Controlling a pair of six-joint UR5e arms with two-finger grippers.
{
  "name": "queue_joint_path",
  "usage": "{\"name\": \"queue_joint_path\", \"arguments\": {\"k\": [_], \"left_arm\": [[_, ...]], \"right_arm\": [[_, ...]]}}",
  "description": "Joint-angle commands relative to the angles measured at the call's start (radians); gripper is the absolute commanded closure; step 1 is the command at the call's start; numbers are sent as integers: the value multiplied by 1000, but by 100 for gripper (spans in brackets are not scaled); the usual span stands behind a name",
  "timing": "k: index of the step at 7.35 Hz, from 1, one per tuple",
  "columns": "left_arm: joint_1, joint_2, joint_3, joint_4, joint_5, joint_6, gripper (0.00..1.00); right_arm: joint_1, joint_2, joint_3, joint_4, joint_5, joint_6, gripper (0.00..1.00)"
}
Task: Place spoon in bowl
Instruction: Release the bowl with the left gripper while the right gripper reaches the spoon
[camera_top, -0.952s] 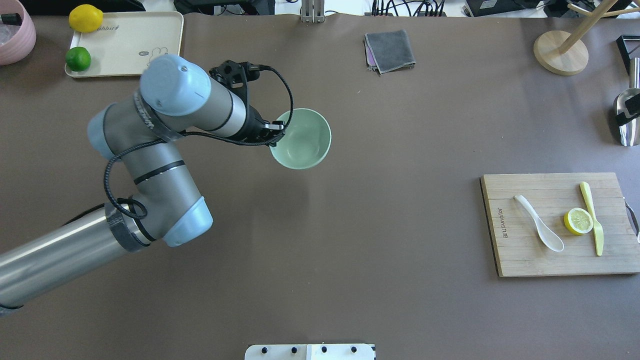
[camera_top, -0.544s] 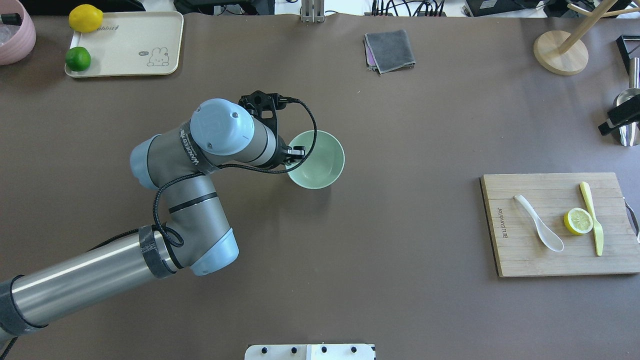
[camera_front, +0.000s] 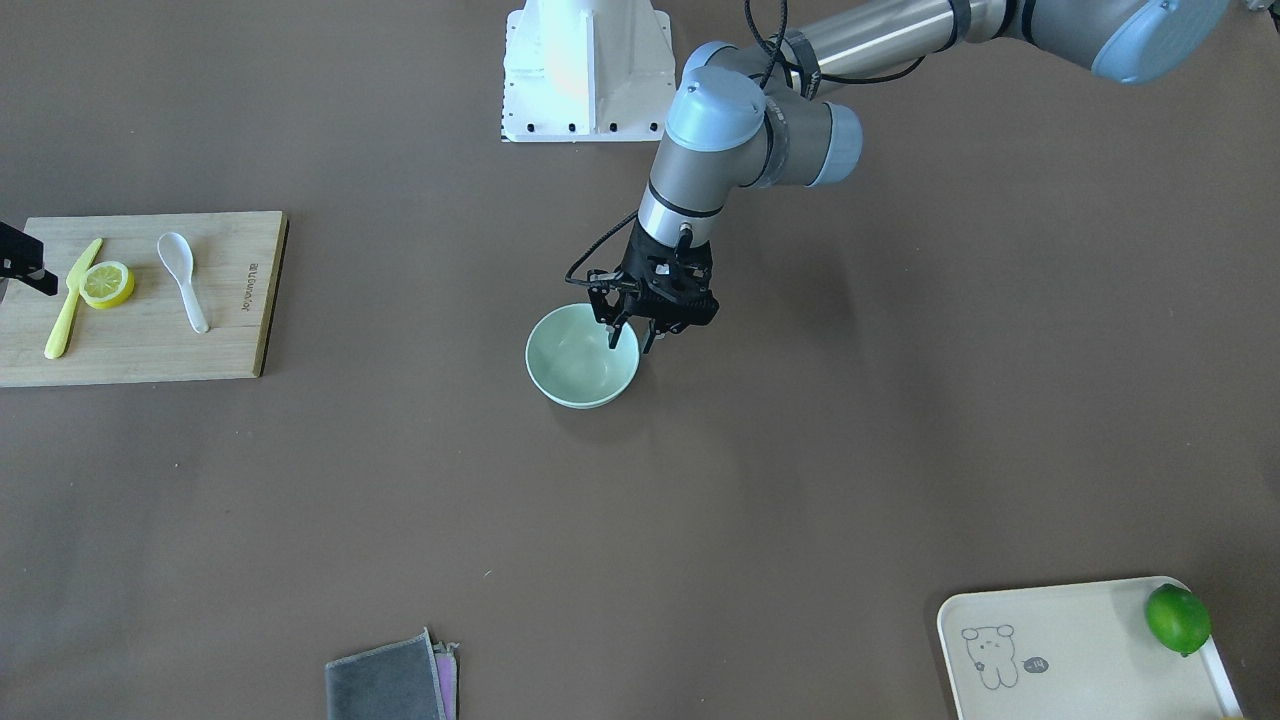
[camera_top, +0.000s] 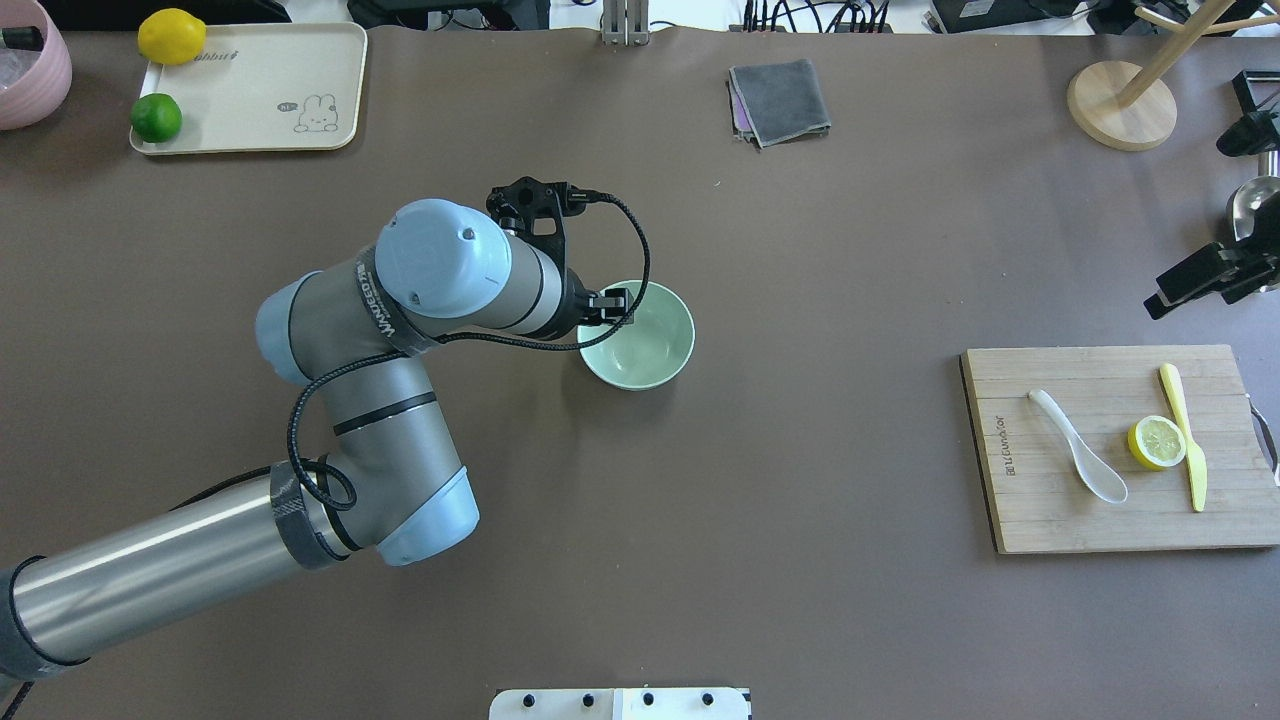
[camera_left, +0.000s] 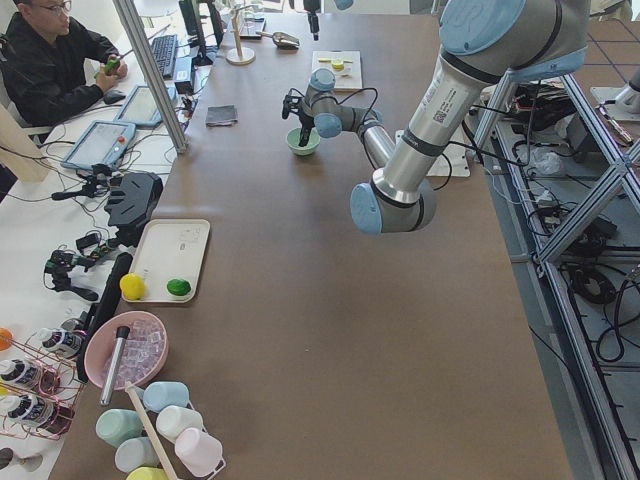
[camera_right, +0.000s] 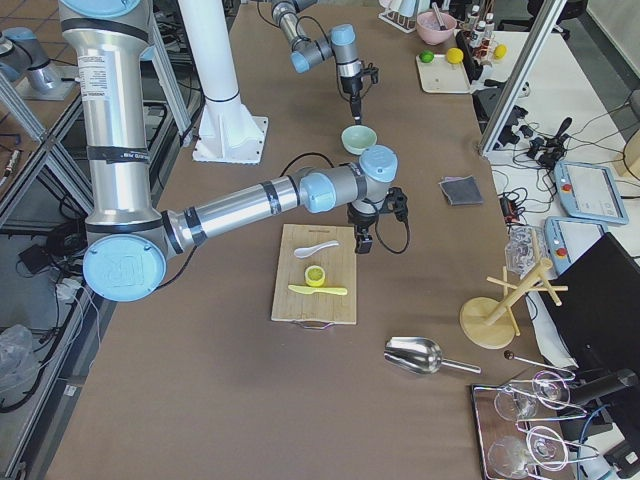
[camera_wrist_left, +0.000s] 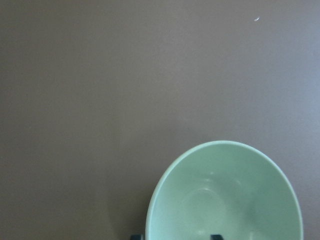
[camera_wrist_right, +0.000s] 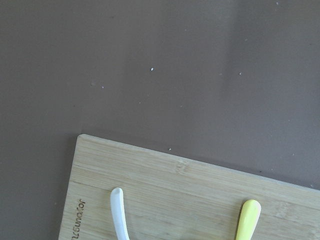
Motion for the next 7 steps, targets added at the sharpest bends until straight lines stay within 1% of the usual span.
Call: {"name": "queue_joint_path", "arguments": {"k": [1,2,3,4,5,6,7], "left_arm": [[-90,7,-120,158,-59,21,2],[-113,40,-182,241,-61,109,2],[-136,76,-216,252,-61,218,2],[-156,131,-243,251,-62,231,2],[-176,162,-270,251,-62,274,2],[-177,195,-299,253,-56,296,2],[-177,223,-305,248,-38,299,2]], "right_arm": [[-66,-14,25,10,-49,-2,0],[-103,-23,30,68,-52,1,0],[-158,-55,28,160,-56,6,0],[-198,-60,25,232,-71,93,0],[-238,-61,21,261,-103,156,0],[-266,-72,18,269,-144,158,0],[-273,-74,2,286,-146,158,0]]}}
